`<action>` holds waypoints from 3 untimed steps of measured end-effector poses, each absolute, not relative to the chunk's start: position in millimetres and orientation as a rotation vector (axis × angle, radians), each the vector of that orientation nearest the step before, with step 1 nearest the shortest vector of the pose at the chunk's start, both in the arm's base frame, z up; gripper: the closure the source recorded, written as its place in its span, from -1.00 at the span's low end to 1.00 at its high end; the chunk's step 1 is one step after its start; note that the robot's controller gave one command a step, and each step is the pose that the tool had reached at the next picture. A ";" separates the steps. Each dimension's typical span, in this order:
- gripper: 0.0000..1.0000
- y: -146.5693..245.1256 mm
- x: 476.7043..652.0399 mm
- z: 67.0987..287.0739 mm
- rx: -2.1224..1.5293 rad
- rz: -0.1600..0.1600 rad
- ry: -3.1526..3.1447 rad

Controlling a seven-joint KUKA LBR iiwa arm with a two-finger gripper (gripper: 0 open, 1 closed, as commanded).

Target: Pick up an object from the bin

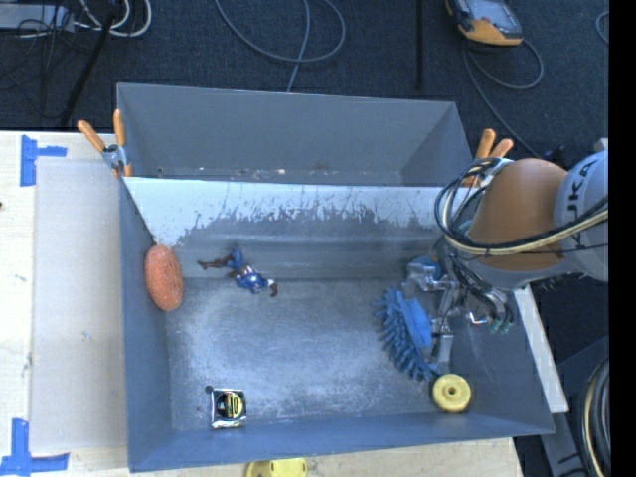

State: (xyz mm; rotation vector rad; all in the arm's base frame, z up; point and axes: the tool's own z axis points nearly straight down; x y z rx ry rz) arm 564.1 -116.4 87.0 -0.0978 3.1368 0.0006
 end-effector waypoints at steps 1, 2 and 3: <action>-1.00 -110.7 565.8 75.3 0.011 -0.001 3.142; -1.00 -96.7 561.3 74.5 0.106 -0.004 3.129; -1.00 -93.8 557.6 74.6 0.118 -0.003 3.130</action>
Offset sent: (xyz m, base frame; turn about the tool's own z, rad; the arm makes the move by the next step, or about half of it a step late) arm -0.0191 0.0307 -0.0170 0.1585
